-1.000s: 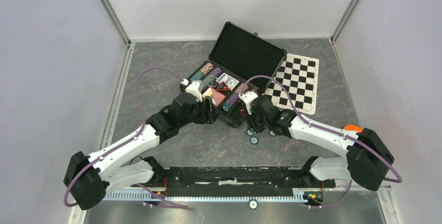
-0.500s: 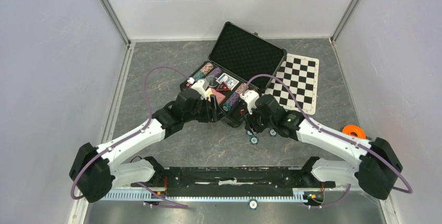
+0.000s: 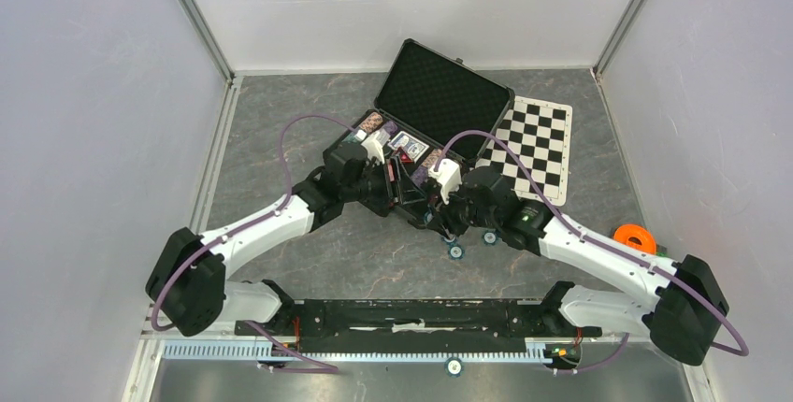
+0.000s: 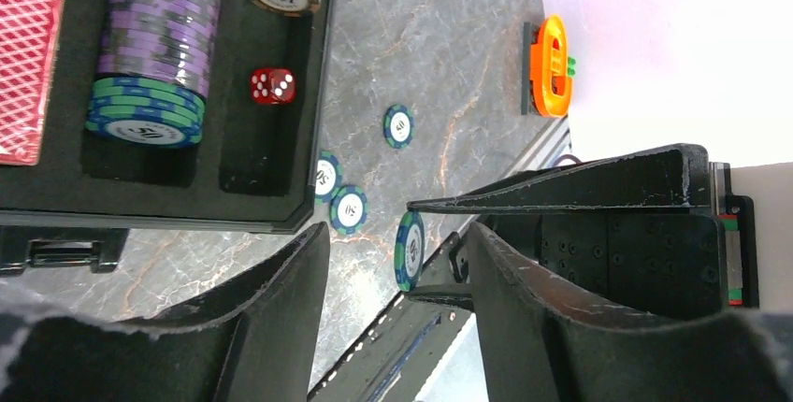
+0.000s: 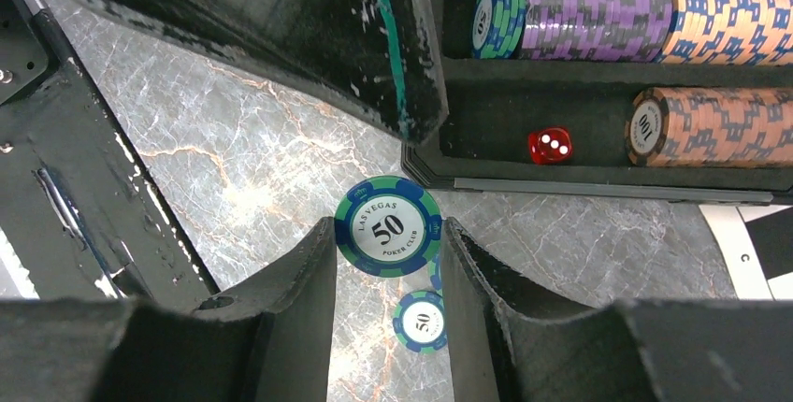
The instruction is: Pack up texas hold em set
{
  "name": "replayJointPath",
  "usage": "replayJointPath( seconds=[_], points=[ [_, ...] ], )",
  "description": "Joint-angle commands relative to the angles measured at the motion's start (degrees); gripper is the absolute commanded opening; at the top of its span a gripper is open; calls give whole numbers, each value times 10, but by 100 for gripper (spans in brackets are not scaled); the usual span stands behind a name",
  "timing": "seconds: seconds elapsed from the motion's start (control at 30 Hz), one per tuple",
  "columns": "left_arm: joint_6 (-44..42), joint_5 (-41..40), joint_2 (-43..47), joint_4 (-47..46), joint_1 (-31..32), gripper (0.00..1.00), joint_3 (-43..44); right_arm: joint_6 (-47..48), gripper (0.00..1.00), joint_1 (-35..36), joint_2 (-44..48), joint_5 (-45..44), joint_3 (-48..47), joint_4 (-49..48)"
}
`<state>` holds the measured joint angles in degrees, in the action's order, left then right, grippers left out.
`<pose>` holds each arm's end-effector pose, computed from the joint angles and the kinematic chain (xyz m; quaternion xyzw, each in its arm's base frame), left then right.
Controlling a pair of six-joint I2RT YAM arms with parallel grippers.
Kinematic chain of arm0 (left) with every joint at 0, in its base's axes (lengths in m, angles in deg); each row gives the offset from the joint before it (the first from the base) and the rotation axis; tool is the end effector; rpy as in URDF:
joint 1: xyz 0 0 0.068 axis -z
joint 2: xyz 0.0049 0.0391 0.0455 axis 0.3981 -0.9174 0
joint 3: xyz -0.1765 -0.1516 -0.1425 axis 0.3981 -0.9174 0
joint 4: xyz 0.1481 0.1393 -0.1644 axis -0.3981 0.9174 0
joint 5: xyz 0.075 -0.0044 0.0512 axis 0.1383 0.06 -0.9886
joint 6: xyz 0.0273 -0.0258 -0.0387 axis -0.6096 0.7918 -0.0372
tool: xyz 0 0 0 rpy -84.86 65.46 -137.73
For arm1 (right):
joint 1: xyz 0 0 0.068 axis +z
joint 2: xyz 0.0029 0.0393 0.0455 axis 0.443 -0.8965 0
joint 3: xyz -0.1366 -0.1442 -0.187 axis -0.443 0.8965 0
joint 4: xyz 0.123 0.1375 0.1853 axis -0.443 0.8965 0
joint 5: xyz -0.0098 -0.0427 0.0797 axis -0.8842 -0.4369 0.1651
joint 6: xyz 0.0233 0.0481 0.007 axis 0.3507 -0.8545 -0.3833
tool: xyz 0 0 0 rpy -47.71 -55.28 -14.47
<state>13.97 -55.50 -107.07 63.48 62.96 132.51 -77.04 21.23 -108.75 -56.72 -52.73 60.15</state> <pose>0.2129 -0.1915 0.2489 0.0341 0.8538 -0.4504 0.2588 0.1578 0.1819 0.2481 -0.3678 0.8071 0.2700 0.3747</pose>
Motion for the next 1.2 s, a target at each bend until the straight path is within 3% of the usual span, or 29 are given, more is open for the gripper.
replayJointPath(
  seconds=[0.0, 0.3, 0.43, 0.57, 0.67, 0.7, 0.73, 0.8, 0.9, 1.17],
  points=[
    [38, 51, -11, -42, -2, 60, 20, 17, 39, 2, -3, 8, -33, -35],
    [47, 99, -47, -42, -2, 55, 24, 19, 38, 2, -5, 10, -40, -45],
    [49, 102, -47, -45, -2, 48, 22, 19, 38, 2, -9, 9, -42, -49],
    [47, 115, -54, -51, -1, 34, 20, 18, 38, 2, -12, 13, -42, -59],
    [58, 122, -58, -74, -1, 3, 11, 15, 39, 2, -19, 27, -44, -67],
    [61, 119, -55, -78, -1, 2, 7, 15, 42, 2, -22, 30, -45, -68],
    [62, 114, -52, -81, -1, 2, 4, 14, 51, 2, -22, 32, -43, -68],
    [56, 98, -36, -76, -2, 2, -4, 10, 77, 2, -15, 18, -35, -68],
    [35, 41, -10, -27, -2, 2, -6, 5, 96, 2, 11, -31, -13, -68],
    [66, -223, 90, 120, -4, 2, -16, -18, 98, 2, 86, -159, 47, -35]
  ],
)
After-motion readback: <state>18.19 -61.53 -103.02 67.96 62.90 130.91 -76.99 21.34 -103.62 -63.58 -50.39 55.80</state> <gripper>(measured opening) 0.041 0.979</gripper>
